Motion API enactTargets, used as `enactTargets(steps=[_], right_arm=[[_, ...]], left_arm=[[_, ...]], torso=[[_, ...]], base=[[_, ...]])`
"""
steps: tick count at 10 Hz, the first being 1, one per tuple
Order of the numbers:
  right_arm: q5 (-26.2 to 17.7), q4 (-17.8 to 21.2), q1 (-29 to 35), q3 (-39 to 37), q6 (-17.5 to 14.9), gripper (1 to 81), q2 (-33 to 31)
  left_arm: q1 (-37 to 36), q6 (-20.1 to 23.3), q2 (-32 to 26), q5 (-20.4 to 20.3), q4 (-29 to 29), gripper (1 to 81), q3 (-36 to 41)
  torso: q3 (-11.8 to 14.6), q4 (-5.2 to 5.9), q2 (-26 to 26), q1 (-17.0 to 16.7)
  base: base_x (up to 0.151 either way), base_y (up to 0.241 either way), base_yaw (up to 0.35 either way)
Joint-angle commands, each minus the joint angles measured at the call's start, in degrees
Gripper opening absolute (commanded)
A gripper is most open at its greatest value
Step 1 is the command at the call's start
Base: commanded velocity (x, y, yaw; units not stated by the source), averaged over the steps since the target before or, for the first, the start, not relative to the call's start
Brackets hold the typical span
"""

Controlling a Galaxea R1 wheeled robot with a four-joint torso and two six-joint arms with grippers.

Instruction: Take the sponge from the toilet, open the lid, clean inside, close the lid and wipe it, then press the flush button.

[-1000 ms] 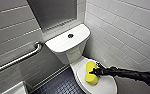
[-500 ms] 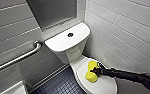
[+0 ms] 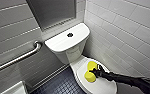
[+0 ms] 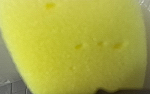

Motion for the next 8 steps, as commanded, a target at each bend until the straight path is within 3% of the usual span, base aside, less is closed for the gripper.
enactTargets(steps=[1, 4, 8], right_arm=[[-1.4, -0.6, -1.6, 11.5, 1.2, 1.0, -8.4], [1.4, -0.5, -7.4, 16.8, 1.2, 1.0, -16.4], [1.8, -0.6, -13.1, 21.7, 1.2, 1.0, -23.7]], left_arm=[[1.7, 0.2, -0.3, 4.7, -0.7, 81.1, 1.3], [1.6, 0.4, -0.1, 4.7, -0.6, 81.1, 1.4], [1.6, 0.5, -0.1, 4.7, -0.6, 81.1, 1.6]], torso=[[0.0, 0.0, 0.0, 0.0], [0.0, 0.0, 0.0, 0.0], [0.0, 0.02, 0.0, 0.0]], base=[[0.0, 0.0, 0.0], [0.0, 0.0, 0.0], [0.0, 0.0, 0.0]])
